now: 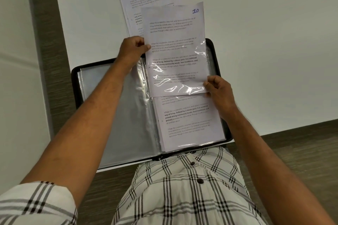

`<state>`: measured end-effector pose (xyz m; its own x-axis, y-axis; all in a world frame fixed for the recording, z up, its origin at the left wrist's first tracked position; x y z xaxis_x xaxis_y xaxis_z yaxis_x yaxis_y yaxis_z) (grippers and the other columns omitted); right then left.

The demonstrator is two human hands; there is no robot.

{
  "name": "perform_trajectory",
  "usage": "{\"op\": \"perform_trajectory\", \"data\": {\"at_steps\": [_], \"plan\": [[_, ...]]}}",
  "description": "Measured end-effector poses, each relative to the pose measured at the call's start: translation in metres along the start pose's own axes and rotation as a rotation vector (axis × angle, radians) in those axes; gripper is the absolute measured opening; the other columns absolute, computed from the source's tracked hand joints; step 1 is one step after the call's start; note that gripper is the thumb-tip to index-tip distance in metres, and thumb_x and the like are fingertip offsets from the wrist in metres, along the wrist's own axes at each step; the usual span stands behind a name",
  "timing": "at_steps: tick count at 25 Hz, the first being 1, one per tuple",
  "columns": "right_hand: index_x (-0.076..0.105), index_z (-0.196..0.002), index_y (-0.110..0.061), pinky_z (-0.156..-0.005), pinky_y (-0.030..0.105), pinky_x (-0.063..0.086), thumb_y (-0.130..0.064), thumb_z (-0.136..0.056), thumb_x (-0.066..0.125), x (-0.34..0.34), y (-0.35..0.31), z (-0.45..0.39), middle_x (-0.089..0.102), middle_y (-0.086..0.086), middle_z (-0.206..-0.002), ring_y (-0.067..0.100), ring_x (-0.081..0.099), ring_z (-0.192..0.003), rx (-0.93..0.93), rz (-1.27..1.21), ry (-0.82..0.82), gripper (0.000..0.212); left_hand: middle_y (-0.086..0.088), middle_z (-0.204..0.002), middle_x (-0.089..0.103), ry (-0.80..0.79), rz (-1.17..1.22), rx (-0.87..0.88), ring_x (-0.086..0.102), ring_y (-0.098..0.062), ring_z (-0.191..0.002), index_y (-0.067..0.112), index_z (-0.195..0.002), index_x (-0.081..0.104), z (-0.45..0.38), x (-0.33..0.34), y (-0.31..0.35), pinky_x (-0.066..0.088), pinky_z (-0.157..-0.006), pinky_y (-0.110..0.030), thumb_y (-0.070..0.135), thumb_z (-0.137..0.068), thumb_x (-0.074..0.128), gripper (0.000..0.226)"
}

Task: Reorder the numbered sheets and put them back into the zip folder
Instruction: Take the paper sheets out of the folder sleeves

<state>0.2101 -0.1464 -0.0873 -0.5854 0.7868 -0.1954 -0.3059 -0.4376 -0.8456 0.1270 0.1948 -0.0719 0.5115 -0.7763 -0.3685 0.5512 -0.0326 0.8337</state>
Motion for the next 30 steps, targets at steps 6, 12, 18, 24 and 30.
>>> {"op": "perform_trajectory", "data": {"at_steps": [6, 12, 18, 24, 30], "plan": [[0.070, -0.108, -0.025, -0.074, 0.029, 0.060, -0.013, -0.104, 0.062, 0.000, -0.003, 0.003, 0.076, -0.001, -0.100, 0.008, 0.069, -0.079, 0.016, -0.021, 0.003, 0.015, -0.003, -0.095, 0.074, 0.162, -0.133, 0.065, 0.073, -0.018, -0.088, 0.012, -0.087, 0.069, -0.012, -0.006, 0.014, 0.063, -0.078, -0.033, 0.021, -0.095, 0.070, 0.012], [0.070, -0.119, -0.013, -0.084, 0.040, 0.061, -0.012, -0.103, 0.064, -0.001, 0.001, -0.003, 0.079, 0.008, -0.098, 0.025, 0.074, -0.086, 0.059, -0.050, -0.024, 0.017, -0.015, -0.094, 0.074, 0.331, -0.061, 0.066, 0.074, -0.030, -0.090, 0.024, -0.065, 0.052, -0.053, -0.033, 0.030, 0.063, -0.074, -0.048, 0.022, -0.092, 0.067, 0.032], [0.070, -0.117, -0.015, -0.087, 0.041, 0.062, -0.012, -0.103, 0.063, -0.002, 0.004, -0.006, 0.079, 0.005, -0.100, 0.031, 0.076, -0.095, 0.093, -0.037, -0.050, 0.016, -0.009, -0.088, 0.071, 0.427, -0.086, 0.051, 0.063, -0.016, -0.075, 0.015, -0.075, 0.060, -0.110, -0.057, 0.036, 0.063, -0.076, -0.043, 0.020, -0.091, 0.066, 0.018], [0.070, -0.116, -0.015, -0.081, 0.033, 0.062, -0.011, -0.102, 0.065, -0.002, 0.003, -0.010, 0.079, 0.003, -0.101, 0.024, 0.077, -0.092, 0.117, -0.039, -0.065, 0.016, 0.001, -0.075, 0.058, 0.451, -0.258, 0.043, 0.051, -0.015, -0.072, 0.018, -0.069, 0.051, -0.141, -0.060, 0.041, 0.045, -0.068, -0.027, 0.022, -0.095, 0.065, 0.029], [0.071, -0.116, -0.017, -0.083, 0.035, 0.063, -0.012, -0.102, 0.065, -0.002, 0.003, -0.010, 0.079, 0.004, -0.102, 0.023, 0.077, -0.091, 0.135, -0.019, -0.056, 0.015, -0.004, -0.130, 0.063, 0.424, -0.419, 0.022, 0.062, -0.019, -0.109, 0.015, -0.130, 0.055, -0.138, -0.053, 0.035, 0.049, -0.087, -0.031, 0.037, -0.090, 0.074, 0.049]]}}
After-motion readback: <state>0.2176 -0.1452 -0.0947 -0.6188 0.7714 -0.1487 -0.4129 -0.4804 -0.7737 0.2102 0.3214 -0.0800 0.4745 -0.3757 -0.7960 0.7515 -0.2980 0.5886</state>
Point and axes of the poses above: each hand's wrist, its own z-axis away from the middle knuckle, its own x-axis out of the palm, y = z × x, the point moved 7 cm from there along -z, towards the middle knuckle
